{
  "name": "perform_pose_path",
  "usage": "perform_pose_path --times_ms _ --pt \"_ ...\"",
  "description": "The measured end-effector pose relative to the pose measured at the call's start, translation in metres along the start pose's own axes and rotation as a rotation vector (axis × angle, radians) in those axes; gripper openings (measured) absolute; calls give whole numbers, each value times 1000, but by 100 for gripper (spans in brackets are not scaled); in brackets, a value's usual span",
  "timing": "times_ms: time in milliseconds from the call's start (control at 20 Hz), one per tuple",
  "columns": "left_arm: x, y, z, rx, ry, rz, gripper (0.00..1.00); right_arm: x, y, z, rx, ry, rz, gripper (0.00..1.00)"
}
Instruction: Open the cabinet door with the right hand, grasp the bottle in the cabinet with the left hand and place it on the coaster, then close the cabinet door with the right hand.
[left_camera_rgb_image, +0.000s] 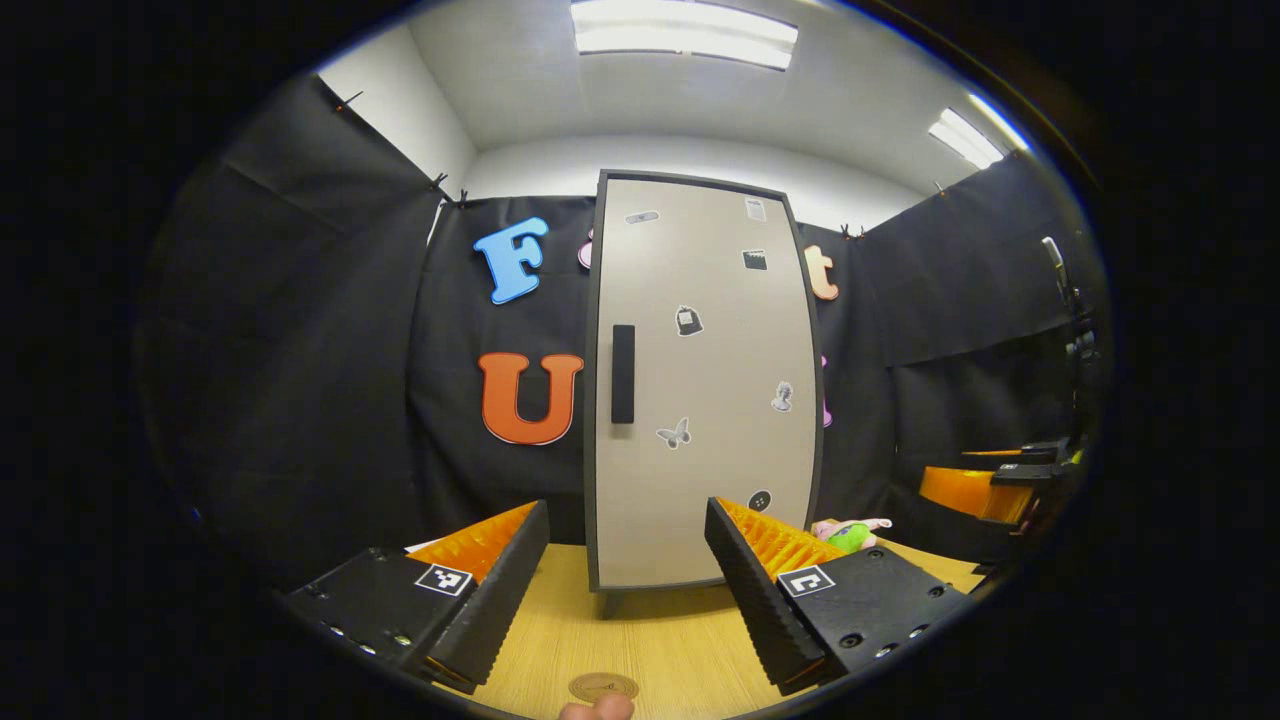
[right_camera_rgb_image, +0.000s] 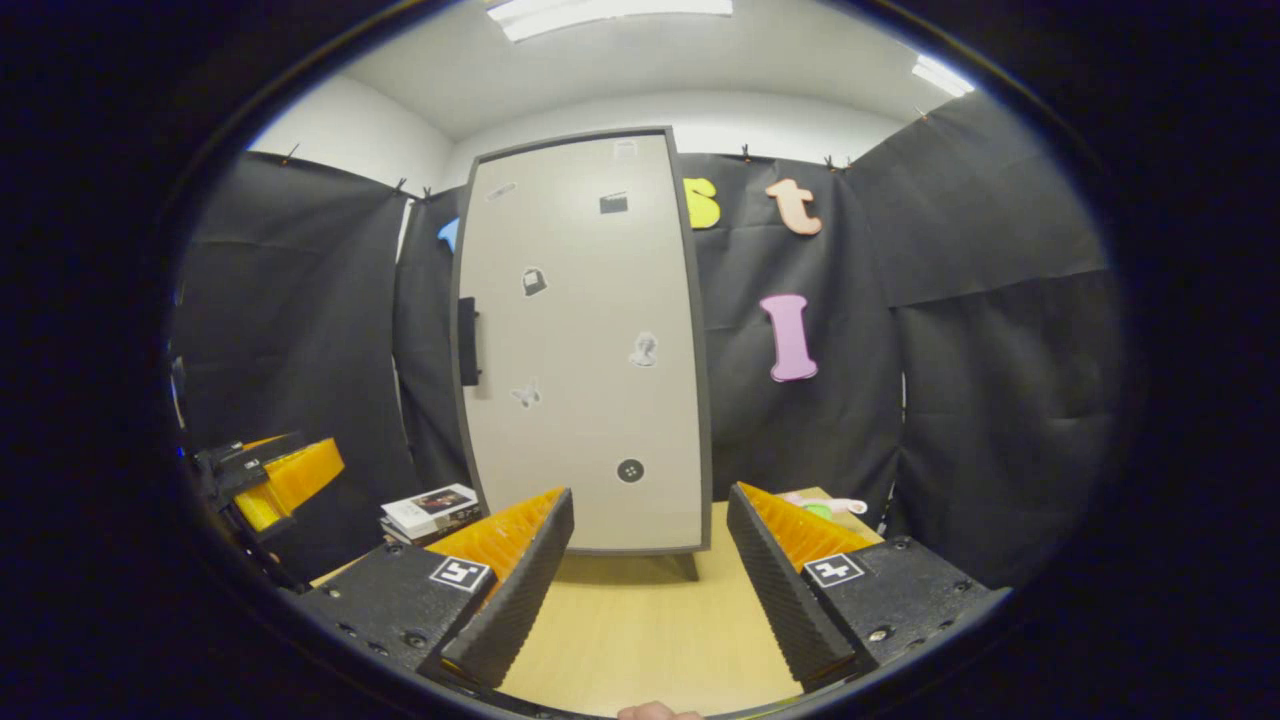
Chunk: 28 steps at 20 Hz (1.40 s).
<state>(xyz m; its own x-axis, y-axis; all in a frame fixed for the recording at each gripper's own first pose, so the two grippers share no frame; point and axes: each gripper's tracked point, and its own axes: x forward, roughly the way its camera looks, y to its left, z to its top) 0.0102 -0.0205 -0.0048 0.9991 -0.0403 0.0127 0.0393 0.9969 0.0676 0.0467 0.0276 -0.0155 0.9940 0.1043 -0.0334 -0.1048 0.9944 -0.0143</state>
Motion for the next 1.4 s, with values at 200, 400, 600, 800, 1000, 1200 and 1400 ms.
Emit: perform_pose_path --times_ms 200,400,600,800,1000,1200,1400 --pt "-11 -2 -4 -2 16 3 95 41 34 7 15 24 113 99" --pt "-22 0 -8 5 23 11 95 97 68 26 19 18 193 94" --pt "-27 9 -6 6 21 33 95 147 105 53 -33 -26 224 99" --pt "-30 14 -5 0 27 47 95 184 147 67 -24 -21 279 99" --pt "-31 14 -8 10 30 42 95 218 180 87 -59 -52 294 94" --pt "-32 14 -8 1 34 35 95 244 209 100 -73 -59 313 99" --pt "-35 24 -11 16 44 52 95 269 222 106 -94 -51 292 99"
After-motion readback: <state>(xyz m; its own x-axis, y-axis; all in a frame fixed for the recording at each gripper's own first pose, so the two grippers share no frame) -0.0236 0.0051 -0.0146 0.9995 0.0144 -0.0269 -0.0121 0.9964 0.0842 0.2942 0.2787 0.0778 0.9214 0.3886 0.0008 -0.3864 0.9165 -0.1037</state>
